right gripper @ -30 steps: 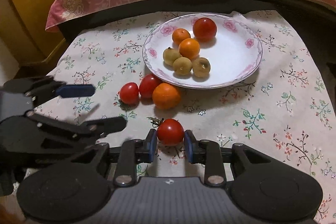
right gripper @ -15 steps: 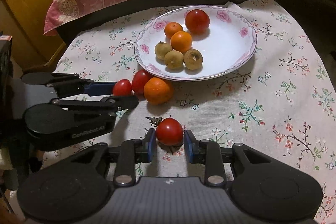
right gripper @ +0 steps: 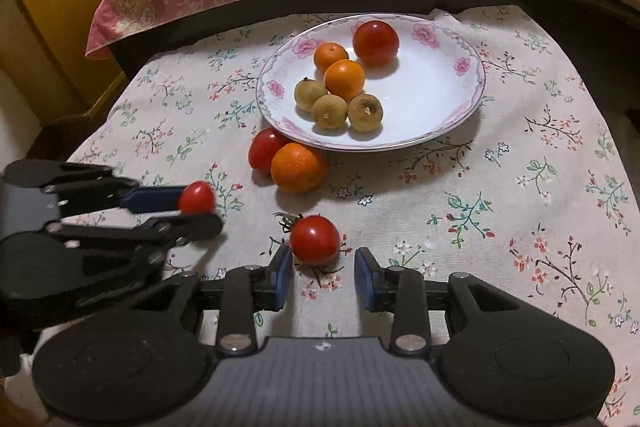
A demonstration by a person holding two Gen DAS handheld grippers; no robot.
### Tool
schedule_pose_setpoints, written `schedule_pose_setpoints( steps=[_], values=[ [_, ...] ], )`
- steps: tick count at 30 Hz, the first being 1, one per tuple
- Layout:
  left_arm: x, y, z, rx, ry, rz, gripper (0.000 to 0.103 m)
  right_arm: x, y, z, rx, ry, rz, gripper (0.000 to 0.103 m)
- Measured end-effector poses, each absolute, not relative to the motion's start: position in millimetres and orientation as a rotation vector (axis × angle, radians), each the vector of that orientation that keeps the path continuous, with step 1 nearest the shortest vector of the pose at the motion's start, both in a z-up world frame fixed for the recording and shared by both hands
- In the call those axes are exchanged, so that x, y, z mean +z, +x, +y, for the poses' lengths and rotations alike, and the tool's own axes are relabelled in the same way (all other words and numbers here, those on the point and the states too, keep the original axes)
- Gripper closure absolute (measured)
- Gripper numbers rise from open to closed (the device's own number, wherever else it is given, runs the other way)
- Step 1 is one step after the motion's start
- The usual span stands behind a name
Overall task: Organize fruits
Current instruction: 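Grasp a red cherry tomato with the right tool while the left tool grasps another, then lift both held cherry tomatoes off the cloth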
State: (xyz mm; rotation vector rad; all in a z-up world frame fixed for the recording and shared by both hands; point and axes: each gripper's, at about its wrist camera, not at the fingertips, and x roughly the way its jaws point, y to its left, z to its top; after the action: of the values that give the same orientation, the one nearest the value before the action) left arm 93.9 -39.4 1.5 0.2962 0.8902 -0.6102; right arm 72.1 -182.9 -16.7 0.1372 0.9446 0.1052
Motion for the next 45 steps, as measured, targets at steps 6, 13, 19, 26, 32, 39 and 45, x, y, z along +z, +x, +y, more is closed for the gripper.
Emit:
schedule_pose_setpoints(
  steps=[6,13,19,26,32,39,45],
  values=[
    [1.0,78.0,-31.5,-0.597,0.273,0.922,0.065,-14.4,72.1,-180.1,0.134,0.133,0.923,0.068],
    [-4.7,75.9,-33.0,-0.598,0.279,0.92,0.057,-17.2,77.7,-169.3,0.157,0.098,0.917,0.065],
    [-8.1,78.3,-40.3,-0.614,0.305,0.903,0.053,-19.6,77.8,-171.1,0.164,0.095,0.905,0.065],
    [-8.7,78.4,-42.2,-0.619,0.31,0.9,0.052,-19.9,77.7,-170.2,0.188,0.083,0.899,0.065],
    [-8.2,77.7,-42.6,-0.625,0.313,0.906,0.058,-19.6,77.2,-168.3,0.189,0.064,0.905,0.065],
    [-7.6,79.6,-41.2,-0.621,0.316,0.908,0.061,-19.8,79.4,-173.0,0.195,0.084,0.915,0.068],
    [-7.8,80.1,-42.1,-0.615,0.312,0.901,0.06,-21.2,76.1,-171.1,0.203,0.06,0.89,0.068]
  ],
)
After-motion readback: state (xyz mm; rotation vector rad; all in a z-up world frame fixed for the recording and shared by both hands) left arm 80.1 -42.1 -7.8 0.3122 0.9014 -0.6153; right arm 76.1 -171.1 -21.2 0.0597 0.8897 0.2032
